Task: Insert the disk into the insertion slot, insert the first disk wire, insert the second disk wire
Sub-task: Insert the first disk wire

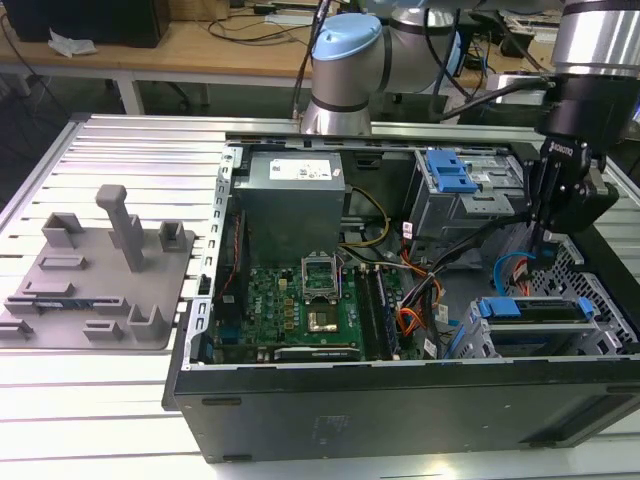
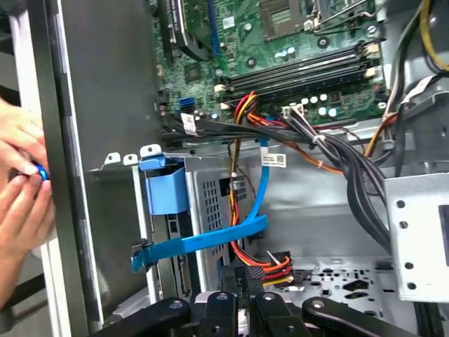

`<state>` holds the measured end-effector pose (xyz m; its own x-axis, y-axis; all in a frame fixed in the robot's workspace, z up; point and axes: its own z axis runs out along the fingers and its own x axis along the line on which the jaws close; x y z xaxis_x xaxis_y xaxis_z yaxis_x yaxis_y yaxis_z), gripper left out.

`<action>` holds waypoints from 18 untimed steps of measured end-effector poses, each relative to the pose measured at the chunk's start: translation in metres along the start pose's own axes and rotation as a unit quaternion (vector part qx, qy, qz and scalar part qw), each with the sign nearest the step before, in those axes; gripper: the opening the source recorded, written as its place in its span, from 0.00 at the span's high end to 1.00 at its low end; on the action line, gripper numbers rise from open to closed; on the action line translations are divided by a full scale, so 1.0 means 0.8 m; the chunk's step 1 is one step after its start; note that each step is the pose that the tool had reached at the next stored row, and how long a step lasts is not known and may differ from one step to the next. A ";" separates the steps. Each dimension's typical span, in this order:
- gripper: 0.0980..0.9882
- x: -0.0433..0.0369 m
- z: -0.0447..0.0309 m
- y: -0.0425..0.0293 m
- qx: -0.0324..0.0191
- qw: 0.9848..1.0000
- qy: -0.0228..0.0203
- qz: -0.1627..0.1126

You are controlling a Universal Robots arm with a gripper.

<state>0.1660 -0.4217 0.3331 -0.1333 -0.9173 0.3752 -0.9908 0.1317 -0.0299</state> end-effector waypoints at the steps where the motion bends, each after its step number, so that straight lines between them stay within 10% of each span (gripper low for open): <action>1: 0.93 0.004 0.0000 -0.0005 -0.001 1.000 -0.008 0.000; 3: 0.93 0.011 -0.0003 -0.0015 -0.003 1.000 -0.022 -0.001; 9: 0.93 0.034 0.0026 -0.0048 -0.008 1.000 -0.030 -0.002; 14: 0.93 0.042 0.0061 -0.0102 -0.014 0.997 -0.069 -0.004; 18: 0.93 0.057 0.0103 -0.0125 -0.016 0.997 -0.081 -0.004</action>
<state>0.1696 -0.4682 0.3430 -0.1290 -0.9669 0.2201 -0.9911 0.1332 0.0042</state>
